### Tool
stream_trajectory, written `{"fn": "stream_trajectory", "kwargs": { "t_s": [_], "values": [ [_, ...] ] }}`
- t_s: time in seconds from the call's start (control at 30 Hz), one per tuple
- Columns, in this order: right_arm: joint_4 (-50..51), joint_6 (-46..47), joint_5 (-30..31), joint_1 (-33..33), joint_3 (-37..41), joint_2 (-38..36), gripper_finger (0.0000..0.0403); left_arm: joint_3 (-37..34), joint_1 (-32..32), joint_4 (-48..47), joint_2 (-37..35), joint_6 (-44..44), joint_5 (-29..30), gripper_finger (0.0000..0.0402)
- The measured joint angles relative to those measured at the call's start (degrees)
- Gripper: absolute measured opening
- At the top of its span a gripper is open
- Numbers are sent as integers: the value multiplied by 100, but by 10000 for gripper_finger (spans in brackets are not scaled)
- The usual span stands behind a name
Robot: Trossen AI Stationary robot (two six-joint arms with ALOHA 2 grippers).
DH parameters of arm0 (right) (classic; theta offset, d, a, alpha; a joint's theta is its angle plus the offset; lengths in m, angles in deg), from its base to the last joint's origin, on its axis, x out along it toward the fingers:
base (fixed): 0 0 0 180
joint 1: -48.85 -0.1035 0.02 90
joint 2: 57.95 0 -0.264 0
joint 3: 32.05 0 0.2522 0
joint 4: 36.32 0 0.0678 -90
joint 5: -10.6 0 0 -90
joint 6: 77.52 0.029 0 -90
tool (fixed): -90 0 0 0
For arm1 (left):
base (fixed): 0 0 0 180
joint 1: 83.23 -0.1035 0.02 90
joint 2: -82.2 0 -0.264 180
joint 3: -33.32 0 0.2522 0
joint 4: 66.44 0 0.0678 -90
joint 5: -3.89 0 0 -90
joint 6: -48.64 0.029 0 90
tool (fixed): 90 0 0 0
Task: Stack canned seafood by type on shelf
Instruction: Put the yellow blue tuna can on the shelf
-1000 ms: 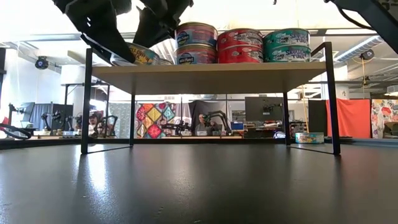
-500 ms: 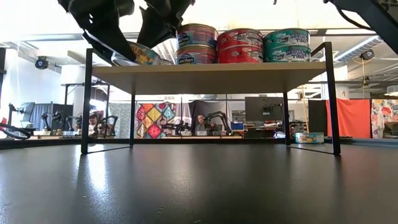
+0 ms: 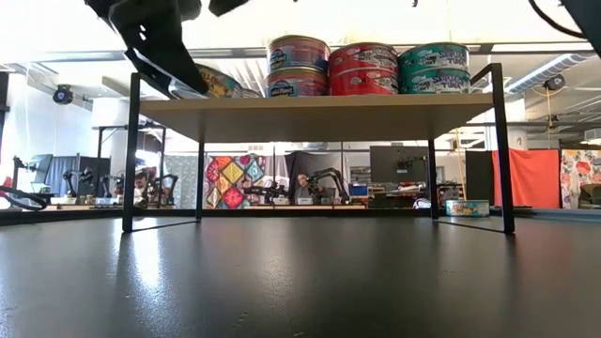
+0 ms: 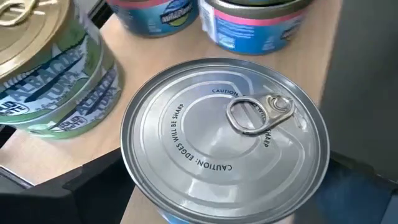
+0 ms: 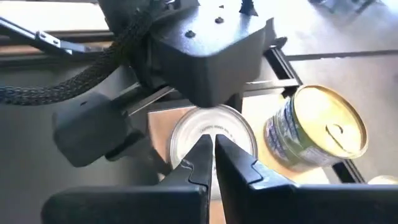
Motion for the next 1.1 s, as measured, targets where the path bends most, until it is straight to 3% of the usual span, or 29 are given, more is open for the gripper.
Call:
{"fn": "stream_trajectory", "kwargs": {
  "t_s": [0.23,0.43,0.53,0.67,0.97,1.1],
  "values": [
    [-48,801,1034,-950,-28,-206,12,-22,642,377,-5,-123,636,400],
    [98,2209,2872,-1665,-11,-143,12,-149,670,375,-5,-58,837,400],
    [252,3136,3477,-1974,-11,-145,12,-227,675,376,-5,65,867,400],
    [298,4540,3614,-2210,105,-86,12,-358,670,394,-5,104,909,400],
    [310,10256,2919,-2125,1323,-44,12,-459,644,547,-36,453,720,400],
    [188,11942,2825,-2035,1976,-38,12,-468,561,644,-32,412,561,400]
  ]
}}
